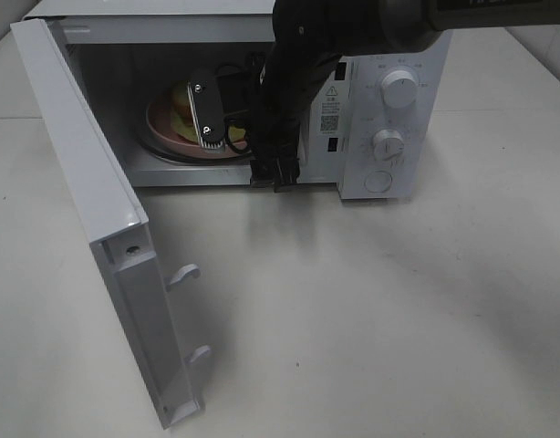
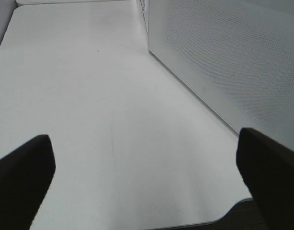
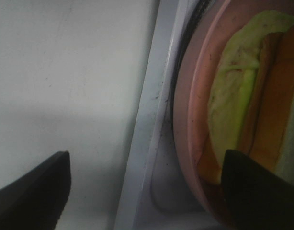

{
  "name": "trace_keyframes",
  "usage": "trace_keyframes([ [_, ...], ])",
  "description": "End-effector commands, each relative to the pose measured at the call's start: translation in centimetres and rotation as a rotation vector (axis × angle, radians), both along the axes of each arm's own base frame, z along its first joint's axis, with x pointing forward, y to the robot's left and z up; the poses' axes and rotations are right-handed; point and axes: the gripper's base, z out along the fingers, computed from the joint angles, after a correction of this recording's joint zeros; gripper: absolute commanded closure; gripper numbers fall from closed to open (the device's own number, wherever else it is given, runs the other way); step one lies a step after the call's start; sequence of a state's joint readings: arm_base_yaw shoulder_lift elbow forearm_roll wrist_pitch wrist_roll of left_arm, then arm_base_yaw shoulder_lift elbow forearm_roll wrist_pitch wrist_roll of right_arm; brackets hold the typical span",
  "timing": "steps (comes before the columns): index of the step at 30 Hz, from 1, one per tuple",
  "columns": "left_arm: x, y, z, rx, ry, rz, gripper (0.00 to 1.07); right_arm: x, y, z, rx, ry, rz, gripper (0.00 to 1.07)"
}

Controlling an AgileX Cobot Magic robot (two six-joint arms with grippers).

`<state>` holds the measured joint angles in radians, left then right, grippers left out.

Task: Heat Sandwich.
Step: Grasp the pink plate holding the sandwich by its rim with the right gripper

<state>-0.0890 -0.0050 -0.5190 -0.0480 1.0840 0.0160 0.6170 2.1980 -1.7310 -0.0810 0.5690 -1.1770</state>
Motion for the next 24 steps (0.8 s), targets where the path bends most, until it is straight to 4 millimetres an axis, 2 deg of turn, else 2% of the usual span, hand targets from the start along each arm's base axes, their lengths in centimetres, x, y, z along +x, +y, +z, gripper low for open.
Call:
trace_keyframes([
  [1, -0.2, 0.0, 0.0, -0.010, -0.025, 0.001, 0.09, 0.5, 0.5, -0.4, 0.008, 0.000, -0.002, 0.27],
  [16, -0.2, 0.0, 0.0, -0.010, -0.025, 0.001, 0.09, 2.0, 1.5, -3.0, 0.009, 0.014, -0.017, 0.30],
  [19, -0.2, 0.0, 0.0, -0.010, -0.025, 0.001, 0.09, 2.1, 1.5, -3.5, 0.003, 0.023, -0.020, 0.34],
  [21, -0.2, 0.0, 0.0, -0.010, -0.025, 0.001, 0.09, 2.1, 1.5, -3.5, 0.005, 0.023, -0.023, 0.38],
  [23, -0.2, 0.0, 0.0, -0.010, -0.025, 0.001, 0.09, 2.1, 1.5, -3.5, 0.004, 0.022, -0.024, 0.46],
  [24, -0.2, 0.0, 0.0, -0.010, -0.025, 0.001, 0.09, 2.1, 1.5, -3.5, 0.002, 0.021, -0.023, 0.61],
])
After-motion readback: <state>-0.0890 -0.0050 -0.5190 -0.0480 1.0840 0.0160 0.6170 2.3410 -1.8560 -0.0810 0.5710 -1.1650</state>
